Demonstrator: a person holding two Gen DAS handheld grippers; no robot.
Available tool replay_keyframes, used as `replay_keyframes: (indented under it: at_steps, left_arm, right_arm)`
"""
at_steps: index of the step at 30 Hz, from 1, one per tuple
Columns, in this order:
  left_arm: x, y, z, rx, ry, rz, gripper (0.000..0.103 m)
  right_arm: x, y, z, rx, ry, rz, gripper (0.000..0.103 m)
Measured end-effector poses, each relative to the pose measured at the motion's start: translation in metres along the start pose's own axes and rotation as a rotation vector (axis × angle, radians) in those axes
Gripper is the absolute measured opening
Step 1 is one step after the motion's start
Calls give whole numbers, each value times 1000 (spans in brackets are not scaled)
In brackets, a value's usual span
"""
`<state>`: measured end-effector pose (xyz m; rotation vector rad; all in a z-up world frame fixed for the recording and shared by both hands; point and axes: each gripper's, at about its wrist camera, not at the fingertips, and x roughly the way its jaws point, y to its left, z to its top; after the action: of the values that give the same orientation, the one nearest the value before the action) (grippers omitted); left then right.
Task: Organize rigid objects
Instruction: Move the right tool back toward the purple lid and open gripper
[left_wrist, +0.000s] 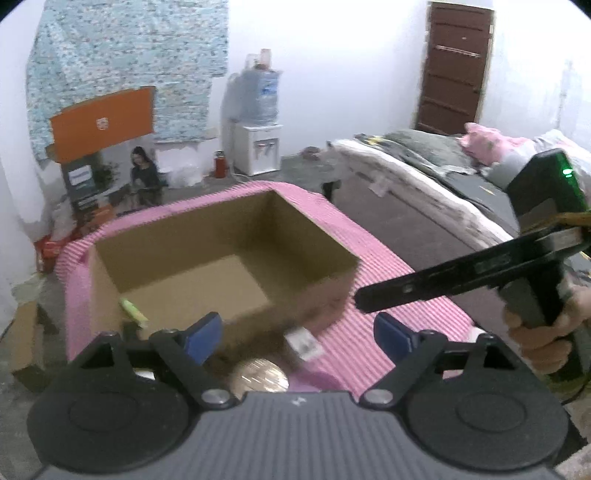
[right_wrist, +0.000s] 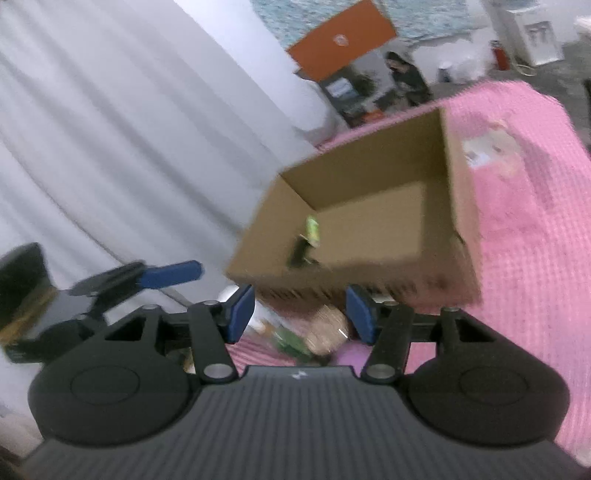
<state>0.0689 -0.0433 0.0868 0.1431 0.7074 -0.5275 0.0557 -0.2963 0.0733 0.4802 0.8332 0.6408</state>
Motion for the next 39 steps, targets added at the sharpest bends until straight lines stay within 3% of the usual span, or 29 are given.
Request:
replay_keyframes:
  at_steps: [8,13,18,23,31,39]
  left_arm:
    - [48,-49,-59,103,78,9,88]
    - [76,-65,-81,182,121,33,72]
    - [98,-64,-83,183,151,26,58]
    - [111,-65,-87,177,191,-5,50]
    - [126,-74,-89,170,219,-70,49]
    - [134,-94,-83,216,183,-119,49]
  right_arm:
    - [26,-27,-63,-2,52,-137,55]
    - [51,-31,-76,-45,96,-184,45]
    - [74,-28,-72,-99,144,-210,29]
    - [95,-29,-68,-146,202,-237,20]
    - [100,-38,-74,-185,228,-287,19]
    - [75,-57,-75,-149,198,-349,19]
